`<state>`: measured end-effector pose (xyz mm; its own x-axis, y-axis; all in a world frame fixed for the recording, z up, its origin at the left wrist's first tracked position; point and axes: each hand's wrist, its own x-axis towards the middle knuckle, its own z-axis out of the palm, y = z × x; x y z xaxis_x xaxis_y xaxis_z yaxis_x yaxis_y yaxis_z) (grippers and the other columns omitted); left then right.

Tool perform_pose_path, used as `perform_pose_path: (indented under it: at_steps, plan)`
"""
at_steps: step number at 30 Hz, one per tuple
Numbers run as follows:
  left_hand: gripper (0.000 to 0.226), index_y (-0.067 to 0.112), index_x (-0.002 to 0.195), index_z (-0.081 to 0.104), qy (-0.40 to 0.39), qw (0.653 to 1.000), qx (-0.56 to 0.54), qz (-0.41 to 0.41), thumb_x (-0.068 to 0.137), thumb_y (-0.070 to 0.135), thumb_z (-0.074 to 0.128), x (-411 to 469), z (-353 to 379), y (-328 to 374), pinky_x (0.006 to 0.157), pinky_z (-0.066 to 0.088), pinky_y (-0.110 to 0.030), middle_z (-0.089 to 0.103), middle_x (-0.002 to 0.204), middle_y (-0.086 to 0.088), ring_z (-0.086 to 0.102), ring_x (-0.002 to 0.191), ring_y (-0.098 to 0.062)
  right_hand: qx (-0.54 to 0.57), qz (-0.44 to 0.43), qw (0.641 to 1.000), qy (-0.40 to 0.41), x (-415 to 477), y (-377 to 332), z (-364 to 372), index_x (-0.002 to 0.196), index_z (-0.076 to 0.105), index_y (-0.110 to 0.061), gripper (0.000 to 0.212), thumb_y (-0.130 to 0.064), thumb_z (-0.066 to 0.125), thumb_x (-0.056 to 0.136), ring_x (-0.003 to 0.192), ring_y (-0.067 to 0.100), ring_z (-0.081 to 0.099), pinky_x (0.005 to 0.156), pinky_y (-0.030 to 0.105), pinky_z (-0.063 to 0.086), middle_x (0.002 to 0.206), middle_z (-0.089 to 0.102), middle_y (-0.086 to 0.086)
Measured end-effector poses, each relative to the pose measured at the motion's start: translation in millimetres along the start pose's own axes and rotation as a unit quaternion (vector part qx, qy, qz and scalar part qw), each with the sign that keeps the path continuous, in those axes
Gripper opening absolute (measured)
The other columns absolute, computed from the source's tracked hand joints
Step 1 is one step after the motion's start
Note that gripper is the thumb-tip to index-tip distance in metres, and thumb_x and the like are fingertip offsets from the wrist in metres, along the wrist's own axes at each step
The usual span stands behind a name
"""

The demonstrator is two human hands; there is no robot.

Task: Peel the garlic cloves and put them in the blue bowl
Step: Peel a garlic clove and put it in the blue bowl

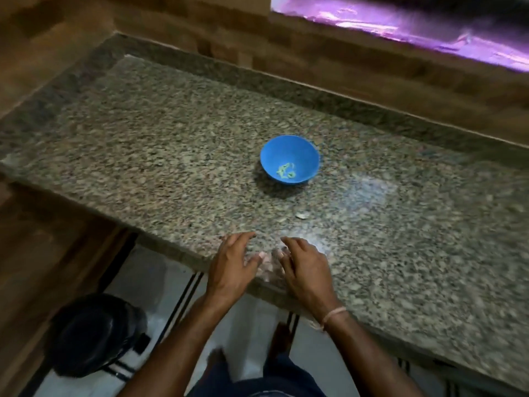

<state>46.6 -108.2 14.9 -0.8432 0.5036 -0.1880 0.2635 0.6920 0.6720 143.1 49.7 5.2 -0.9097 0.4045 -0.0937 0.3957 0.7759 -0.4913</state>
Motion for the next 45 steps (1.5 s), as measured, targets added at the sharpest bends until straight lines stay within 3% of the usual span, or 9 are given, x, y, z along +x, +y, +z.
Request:
perform_pose_path:
  at_steps: [8,12,18,23,28,37,40,43,45]
  plan:
    - [0.04,0.02,0.132,0.064,-0.003,0.999,0.032,0.028,0.094,0.032,0.074,70,33,34,0.08,0.046,-0.029,0.065,0.124,0.001,0.061,0.106,-0.017,-0.044,0.086,0.995,-0.017,33,48,-21,0.153,0.043,-0.023,0.057,-0.044,0.059,0.102,0.134,0.027,0.047,0.107,0.046,0.046,0.154,0.047,0.005]
    - [0.03,0.019,0.12,0.066,-0.013,0.995,0.072,0.072,0.092,0.023,0.076,105,51,39,0.08,0.053,-0.037,0.066,0.116,0.0,0.062,0.105,-0.021,-0.065,0.133,0.988,-0.048,71,56,-31,0.158,0.03,-0.024,0.077,-0.04,0.072,0.095,0.152,0.033,0.025,0.117,0.056,0.032,0.168,0.023,0.012]
    - [0.014,0.02,0.092,0.065,-0.004,0.988,0.12,0.095,0.093,0.007,0.069,118,61,32,0.061,0.048,-0.034,0.063,0.094,0.004,0.06,0.088,-0.021,-0.076,0.189,0.974,-0.097,105,62,-30,0.16,0.02,-0.028,0.105,-0.042,0.086,0.08,0.157,0.037,0.006,0.115,0.074,0.023,0.172,0.003,0.008]
    - [0.022,0.021,0.093,0.063,-0.009,0.992,0.078,0.102,0.094,-0.001,0.065,122,56,28,0.059,0.047,-0.032,0.062,0.093,0.005,0.06,0.086,-0.018,-0.075,0.206,0.972,-0.086,107,61,-24,0.163,0.015,-0.026,0.108,-0.035,0.086,0.082,0.158,0.038,0.001,0.117,0.076,0.018,0.173,-0.002,0.007]
    - [0.005,0.019,0.095,0.067,0.063,0.99,-0.028,0.121,0.097,0.014,0.066,145,23,75,0.062,0.039,-0.015,0.061,0.097,0.01,0.057,0.081,-0.007,-0.064,0.218,0.971,-0.078,108,61,-23,0.163,0.014,-0.028,0.109,-0.035,0.086,0.081,0.159,0.034,-0.001,0.119,0.075,0.016,0.174,-0.003,0.005]
    - [0.015,0.017,0.108,0.078,0.116,0.98,0.112,0.113,0.095,0.023,0.074,221,10,100,0.066,0.045,-0.035,0.074,0.102,-0.004,0.068,0.094,-0.026,-0.03,0.223,0.972,-0.066,106,61,-27,0.164,0.014,-0.033,0.11,-0.038,0.086,0.08,0.16,0.03,-0.002,0.121,0.074,0.007,0.174,-0.001,0.001]
    - [0.015,0.016,0.108,0.073,0.163,0.961,0.104,0.196,0.094,0.021,0.075,193,12,100,0.063,0.046,-0.031,0.07,0.099,-0.002,0.065,0.091,-0.021,-0.023,0.212,0.975,-0.065,104,63,-28,0.164,0.012,-0.033,0.109,-0.04,0.084,0.083,0.16,0.029,-0.005,0.121,0.074,0.003,0.174,-0.004,0.001]
    - [0.021,0.017,0.111,0.069,0.043,0.951,0.107,0.287,0.093,0.021,0.077,146,45,93,0.061,0.054,-0.036,0.066,0.1,0.0,0.061,0.087,-0.019,-0.016,0.19,0.979,-0.073,99,68,-32,0.164,0.012,-0.032,0.104,-0.044,0.079,0.086,0.16,0.028,-0.006,0.122,0.072,0.002,0.174,-0.005,0.001]
    - [0.033,0.018,0.12,0.067,-0.024,0.963,0.12,0.241,0.09,0.022,0.079,133,71,78,0.065,0.056,-0.041,0.061,0.107,0.001,0.059,0.093,-0.021,0.016,0.175,0.982,-0.074,95,74,-36,0.164,0.017,-0.03,0.095,-0.041,0.076,0.09,0.16,0.026,-0.004,0.123,0.068,-0.001,0.174,-0.002,-0.001]
